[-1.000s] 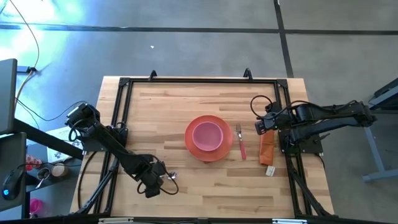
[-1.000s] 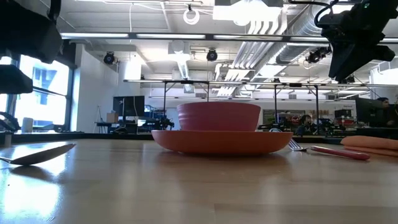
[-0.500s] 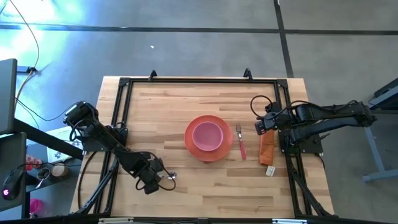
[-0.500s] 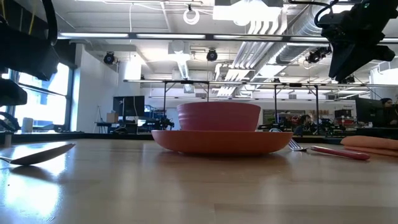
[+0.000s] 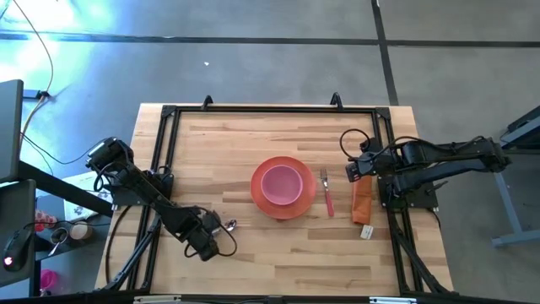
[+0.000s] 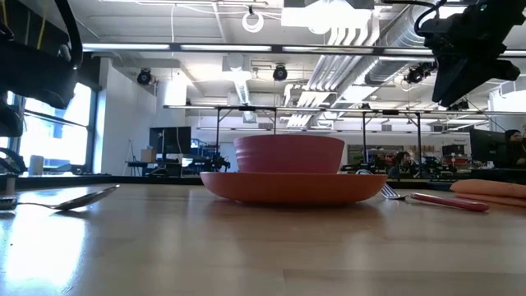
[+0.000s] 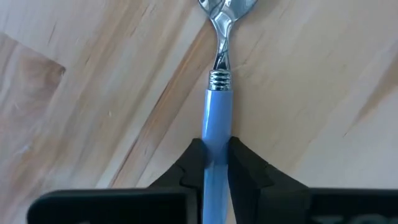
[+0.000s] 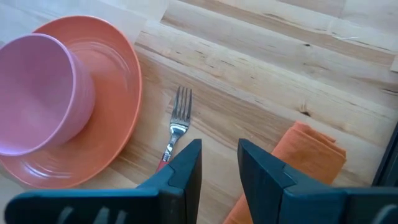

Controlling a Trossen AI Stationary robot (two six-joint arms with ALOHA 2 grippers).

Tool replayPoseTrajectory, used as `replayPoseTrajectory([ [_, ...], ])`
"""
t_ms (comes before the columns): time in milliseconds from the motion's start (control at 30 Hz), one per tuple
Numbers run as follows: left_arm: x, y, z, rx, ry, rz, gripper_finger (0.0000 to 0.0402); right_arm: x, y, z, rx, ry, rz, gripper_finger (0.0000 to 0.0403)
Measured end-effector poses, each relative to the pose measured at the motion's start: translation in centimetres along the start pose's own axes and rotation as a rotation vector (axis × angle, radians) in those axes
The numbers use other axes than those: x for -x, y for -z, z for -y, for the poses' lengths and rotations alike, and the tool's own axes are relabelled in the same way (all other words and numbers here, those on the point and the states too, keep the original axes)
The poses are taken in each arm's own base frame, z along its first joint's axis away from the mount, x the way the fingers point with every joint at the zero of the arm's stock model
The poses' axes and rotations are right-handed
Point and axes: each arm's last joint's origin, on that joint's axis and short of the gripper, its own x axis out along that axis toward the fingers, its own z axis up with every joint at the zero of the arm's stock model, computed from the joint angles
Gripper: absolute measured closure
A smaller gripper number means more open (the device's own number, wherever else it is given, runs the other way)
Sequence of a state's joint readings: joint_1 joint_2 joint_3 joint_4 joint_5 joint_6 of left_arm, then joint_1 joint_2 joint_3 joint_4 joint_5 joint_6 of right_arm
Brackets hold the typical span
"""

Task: Set table place
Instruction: Put the spoon into the bowl on the plate

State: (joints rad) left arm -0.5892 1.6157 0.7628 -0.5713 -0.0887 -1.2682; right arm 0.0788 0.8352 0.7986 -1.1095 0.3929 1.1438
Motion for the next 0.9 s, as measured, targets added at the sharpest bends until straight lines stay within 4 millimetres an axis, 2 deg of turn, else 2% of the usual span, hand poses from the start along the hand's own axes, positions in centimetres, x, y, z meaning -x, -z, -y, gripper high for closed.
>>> replayPoseTrajectory([
  [200, 0.9, -0.5, 0.2, 0.061, 0.043, 0.012, 0.037, 0.0, 0.0, 0.0, 0.0, -0.001, 0.001, 0.0308],
  [333, 3.4, -1.7, 0.7, 0.077, 0.111, 0.034, 0.0401, 0.0, 0.0, 0.0, 0.0, -0.003, 0.003, 0.0308],
  [467, 4.8, -2.7, 0.3, 0.057, 0.079, 0.074, 0.0396, 0.0, -0.1, -0.1, 0.018, -0.013, 0.009, 0.0308],
  [667, 4.5, -3.4, -0.4, 0.038, 0.026, 0.059, 0.0398, 0.1, -0.1, -0.1, 0.02, -0.02, 0.016, 0.0308],
  [900, 4.6, -3.5, 0.0, 0.028, 0.061, 0.079, 0.0401, 0.3, -0.2, 0.1, 0.012, -0.031, 0.038, 0.0308],
])
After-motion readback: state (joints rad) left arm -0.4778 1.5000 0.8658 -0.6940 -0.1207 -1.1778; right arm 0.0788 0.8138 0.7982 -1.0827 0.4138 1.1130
